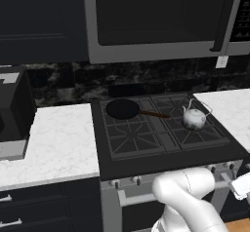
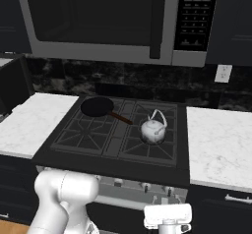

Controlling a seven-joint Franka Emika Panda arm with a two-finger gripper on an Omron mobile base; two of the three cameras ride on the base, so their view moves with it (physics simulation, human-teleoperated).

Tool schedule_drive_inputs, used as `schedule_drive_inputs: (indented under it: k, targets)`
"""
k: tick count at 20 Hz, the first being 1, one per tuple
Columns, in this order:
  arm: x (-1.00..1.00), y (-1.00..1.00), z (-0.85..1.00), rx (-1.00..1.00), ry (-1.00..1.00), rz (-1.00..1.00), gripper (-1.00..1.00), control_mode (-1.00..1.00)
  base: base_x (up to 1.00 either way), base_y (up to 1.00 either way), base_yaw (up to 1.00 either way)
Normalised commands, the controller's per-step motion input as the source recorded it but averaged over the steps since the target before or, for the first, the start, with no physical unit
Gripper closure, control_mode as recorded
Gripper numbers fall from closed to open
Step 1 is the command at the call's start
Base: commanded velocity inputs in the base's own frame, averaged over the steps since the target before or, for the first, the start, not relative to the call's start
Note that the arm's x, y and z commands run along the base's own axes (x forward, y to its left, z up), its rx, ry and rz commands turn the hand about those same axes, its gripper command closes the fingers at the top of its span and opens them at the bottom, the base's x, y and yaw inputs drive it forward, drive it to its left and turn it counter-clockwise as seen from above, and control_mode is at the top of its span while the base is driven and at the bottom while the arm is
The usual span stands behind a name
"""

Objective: Pick the kettle from the counter and place it on a stove burner. Then turn the burner on.

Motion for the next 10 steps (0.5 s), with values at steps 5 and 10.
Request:
schedule_drive_inputs:
  k: [5,10]
  targets:
    - [0.12,-0.07,-0.41,0.0,0.04,0.0,-1.0,-1.0,0.0,0.0,0.0]
    - [0.12,-0.24,-0.33,0.0,0.03,0.0,-1.0,-1.0,0.0,0.0,0.0]
